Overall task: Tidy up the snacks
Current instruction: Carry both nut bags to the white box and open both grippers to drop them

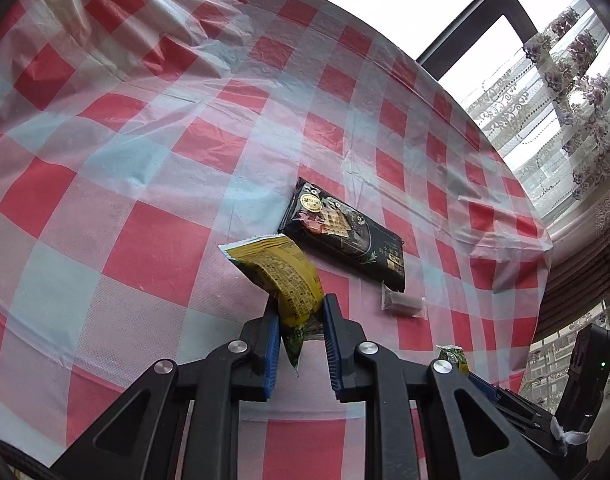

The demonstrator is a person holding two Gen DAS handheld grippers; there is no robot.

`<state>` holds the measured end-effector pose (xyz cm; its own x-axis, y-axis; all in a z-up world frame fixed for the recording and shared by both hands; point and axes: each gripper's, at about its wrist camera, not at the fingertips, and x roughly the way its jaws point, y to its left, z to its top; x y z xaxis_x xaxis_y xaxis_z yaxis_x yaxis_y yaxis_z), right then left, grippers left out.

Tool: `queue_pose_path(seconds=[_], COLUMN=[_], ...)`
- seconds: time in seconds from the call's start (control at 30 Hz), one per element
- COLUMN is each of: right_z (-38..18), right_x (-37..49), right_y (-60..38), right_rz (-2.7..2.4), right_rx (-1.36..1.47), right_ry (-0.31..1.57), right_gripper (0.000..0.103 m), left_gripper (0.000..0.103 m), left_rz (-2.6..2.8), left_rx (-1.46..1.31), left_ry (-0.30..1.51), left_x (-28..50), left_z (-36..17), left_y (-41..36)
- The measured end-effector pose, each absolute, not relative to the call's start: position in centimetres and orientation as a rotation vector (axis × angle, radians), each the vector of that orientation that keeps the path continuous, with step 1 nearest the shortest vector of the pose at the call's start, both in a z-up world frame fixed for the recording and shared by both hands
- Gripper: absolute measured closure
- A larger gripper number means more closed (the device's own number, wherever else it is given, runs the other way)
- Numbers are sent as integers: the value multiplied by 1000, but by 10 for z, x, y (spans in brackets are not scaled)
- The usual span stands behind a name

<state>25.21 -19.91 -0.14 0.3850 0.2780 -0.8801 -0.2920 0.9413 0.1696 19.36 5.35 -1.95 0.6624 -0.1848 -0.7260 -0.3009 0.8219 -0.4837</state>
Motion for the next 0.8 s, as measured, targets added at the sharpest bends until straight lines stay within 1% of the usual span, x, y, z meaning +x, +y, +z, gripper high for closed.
queue_pose_path(seconds=[0.27, 0.8], right_z=[8, 7], right_x=[238, 213], right_y=[-241, -367], right_rz=[340, 212], right_rx=[25, 177], right_ry=[1087, 1058], right_gripper=[64, 64], left_gripper=[82, 82], left_rz=[-47, -314], left_rx=[-535, -352], left_ry=[907, 1013], left_x=[196, 199], left_z=[-6, 9], left_y=[-4, -141])
